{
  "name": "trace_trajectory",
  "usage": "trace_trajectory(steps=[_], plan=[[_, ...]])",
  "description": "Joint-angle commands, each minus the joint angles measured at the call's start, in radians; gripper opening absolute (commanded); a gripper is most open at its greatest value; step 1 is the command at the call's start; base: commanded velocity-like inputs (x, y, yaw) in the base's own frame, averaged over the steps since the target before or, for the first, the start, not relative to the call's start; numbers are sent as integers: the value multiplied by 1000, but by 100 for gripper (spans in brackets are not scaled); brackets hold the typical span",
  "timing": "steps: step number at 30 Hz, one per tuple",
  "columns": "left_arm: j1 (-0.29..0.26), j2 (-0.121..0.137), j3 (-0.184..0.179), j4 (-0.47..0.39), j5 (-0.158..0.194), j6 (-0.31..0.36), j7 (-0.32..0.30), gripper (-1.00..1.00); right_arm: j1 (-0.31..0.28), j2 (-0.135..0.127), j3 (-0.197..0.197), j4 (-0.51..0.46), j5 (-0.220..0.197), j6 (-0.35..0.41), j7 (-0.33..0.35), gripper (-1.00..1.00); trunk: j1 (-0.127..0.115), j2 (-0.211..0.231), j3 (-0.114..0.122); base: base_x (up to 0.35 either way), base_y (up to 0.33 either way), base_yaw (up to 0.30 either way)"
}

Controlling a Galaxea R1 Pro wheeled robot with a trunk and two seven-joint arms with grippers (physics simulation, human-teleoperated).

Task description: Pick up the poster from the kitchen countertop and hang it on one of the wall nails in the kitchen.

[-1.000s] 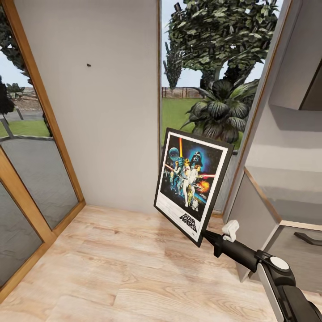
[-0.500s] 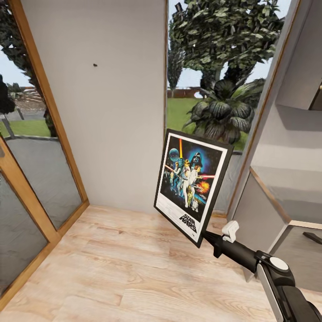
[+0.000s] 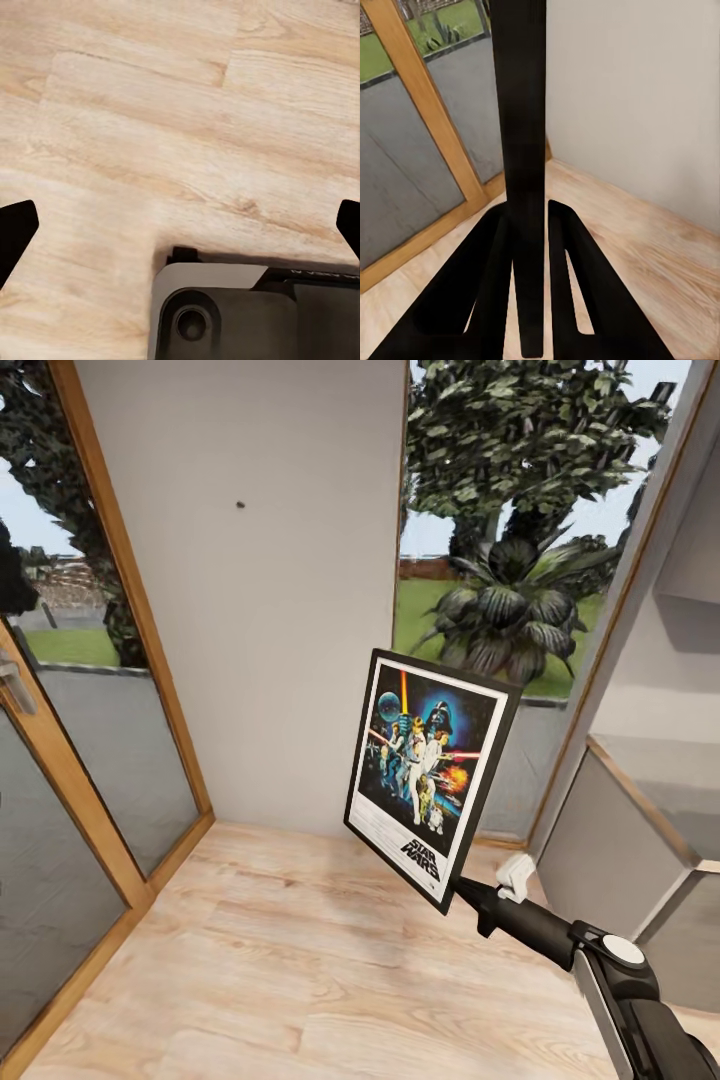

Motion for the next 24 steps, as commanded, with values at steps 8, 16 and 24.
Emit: trace_trajectory(steps=[8, 16, 24], plan=[[0, 0, 0, -1, -1, 0, 0, 100, -1, 0, 2, -1, -9, 11, 4, -100, 1, -2, -2, 183, 311, 4], [0, 0, 0, -1, -1, 0, 0, 100, -1, 0, 2, -1, -9, 11, 4, -100, 1, -2, -2, 237, 280, 210], [0, 0, 1, -1, -1, 0, 0, 100, -1, 0, 2, -1, -9, 11, 4, -100, 1, -2, -2, 243, 276, 75]])
